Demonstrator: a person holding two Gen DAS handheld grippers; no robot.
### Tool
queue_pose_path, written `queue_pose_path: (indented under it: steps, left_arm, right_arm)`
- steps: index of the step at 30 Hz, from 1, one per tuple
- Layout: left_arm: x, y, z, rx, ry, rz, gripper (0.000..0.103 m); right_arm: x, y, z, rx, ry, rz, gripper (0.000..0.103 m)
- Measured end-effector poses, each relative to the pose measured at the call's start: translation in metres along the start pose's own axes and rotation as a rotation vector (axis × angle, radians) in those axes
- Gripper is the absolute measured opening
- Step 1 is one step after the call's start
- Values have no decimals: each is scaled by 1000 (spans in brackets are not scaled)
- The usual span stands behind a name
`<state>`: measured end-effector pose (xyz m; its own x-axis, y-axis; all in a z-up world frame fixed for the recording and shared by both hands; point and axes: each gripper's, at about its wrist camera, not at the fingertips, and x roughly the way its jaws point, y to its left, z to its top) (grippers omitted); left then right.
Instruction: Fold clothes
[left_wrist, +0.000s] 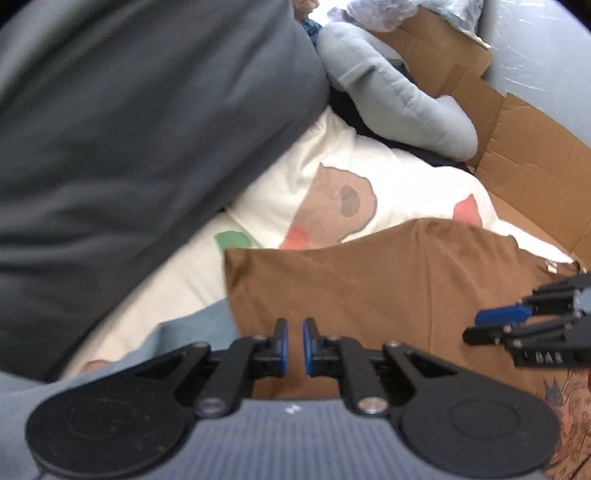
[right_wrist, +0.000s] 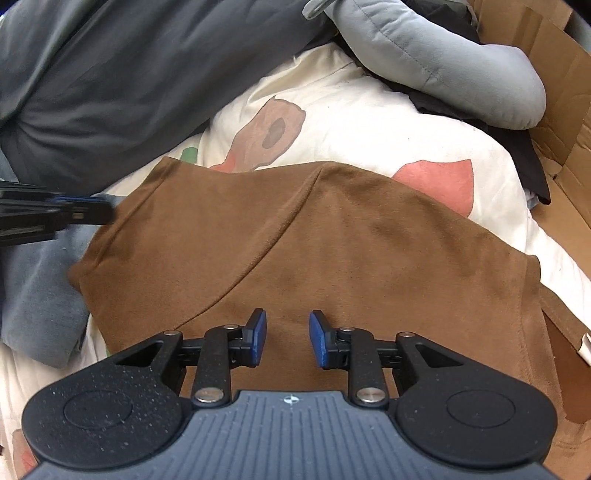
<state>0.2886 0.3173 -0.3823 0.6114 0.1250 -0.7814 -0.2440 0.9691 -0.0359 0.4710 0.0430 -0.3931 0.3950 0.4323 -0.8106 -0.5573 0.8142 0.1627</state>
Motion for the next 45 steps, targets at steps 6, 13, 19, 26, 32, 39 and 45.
queue_pose_path:
  steps: [6,13,19,26,32,39,45]
  left_arm:
    - [22,19,-7,-53,43,57,2]
    - [19,25,-13,-67,33,81,3]
    - [17,24,3,-50,-12,81,7]
    - [42,29,18,-71,9,64,7]
    - [63,29,39,-114,32,76,8]
    - [84,37,50,-125,78,170,11]
    - [65,28,50,-106,39,159,25]
  right_arm:
    - [-6,2,-2,5,-2,14,33]
    - [-6,-2,-3,19,-5,12,33]
    - [-16,-4,-3,15,-18,18,33]
    - [-37,-16,-6,28,-40,5,34]
    - [-54,-36,-17,49,-36,-30,34]
    - [-89,-68,-48,96,-22,-79,35]
    - [-135,-111,-85,181,0,-165,40]
